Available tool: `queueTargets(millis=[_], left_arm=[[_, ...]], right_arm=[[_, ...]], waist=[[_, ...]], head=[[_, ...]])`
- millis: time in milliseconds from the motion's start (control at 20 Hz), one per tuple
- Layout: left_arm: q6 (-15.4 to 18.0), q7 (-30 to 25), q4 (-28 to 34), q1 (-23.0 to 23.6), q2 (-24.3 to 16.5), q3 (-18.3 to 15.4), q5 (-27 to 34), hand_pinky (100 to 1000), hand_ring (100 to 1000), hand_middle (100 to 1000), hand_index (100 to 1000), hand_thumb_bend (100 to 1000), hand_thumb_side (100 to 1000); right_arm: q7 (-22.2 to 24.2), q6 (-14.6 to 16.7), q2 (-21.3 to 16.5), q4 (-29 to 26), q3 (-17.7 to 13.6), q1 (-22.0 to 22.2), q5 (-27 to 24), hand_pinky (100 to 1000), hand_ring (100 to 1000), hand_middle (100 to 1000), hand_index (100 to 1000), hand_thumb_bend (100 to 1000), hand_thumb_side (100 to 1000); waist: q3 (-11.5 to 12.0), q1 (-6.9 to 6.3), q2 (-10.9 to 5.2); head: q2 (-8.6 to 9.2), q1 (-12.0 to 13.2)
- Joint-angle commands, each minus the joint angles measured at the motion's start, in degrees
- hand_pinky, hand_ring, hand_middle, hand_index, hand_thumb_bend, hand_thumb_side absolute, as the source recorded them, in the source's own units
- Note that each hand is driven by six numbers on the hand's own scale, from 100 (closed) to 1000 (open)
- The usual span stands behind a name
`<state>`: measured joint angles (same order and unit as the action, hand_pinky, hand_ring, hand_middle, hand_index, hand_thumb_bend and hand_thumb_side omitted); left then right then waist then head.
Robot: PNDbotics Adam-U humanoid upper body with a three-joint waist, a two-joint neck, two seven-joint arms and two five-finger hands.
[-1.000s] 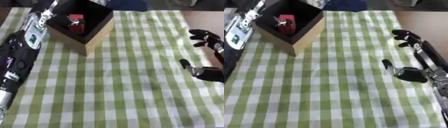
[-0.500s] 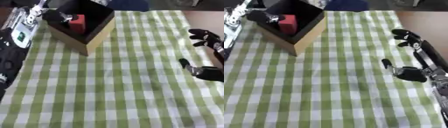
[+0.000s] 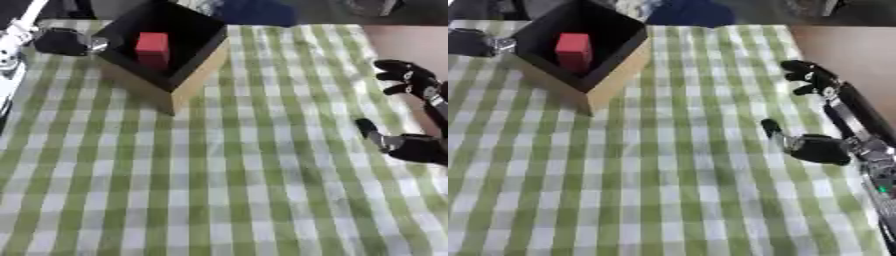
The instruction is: Pick up objects on the table and place them in the box.
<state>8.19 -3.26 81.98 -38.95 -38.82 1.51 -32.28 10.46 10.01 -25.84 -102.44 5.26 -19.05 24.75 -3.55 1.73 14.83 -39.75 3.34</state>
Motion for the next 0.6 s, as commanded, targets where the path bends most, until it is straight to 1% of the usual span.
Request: queueTargets(millis=[50,200,600], left_arm=[[-0.59,-0.86,5.76,1.97,-2.53,-2.51,3.17,819,823,815,869,699,515],[-2.48,-0.95,10.34,5.83,-1.57,-4.14,5.99,813,817,812,865,686,516],[-9.24,-3.6,21.47,13.72,1.91,-6.68,13.11,786,781,781,852,645,532]], right_arm=[[-0.34,-0.09,-0.92,-0.52,-0.81,-0.35,0.0,759,878,916,963,298,209],[-0.44,-0.11,-0.83,-0.57,-0.92,-0.49,-0.02,759,878,915,963,297,207],[-0.74,-0.28,-0.7,-0.6,-1.14,-0.5,-0.16,758,872,912,963,296,209]], waist=[[0.18,-0.06,-0.81],[0.43,0.01,-0.73],[0.61,0.37,-0.48]], head=[[0.91,-0.46],[1.1,-0.6],[1.58,-1.03]])
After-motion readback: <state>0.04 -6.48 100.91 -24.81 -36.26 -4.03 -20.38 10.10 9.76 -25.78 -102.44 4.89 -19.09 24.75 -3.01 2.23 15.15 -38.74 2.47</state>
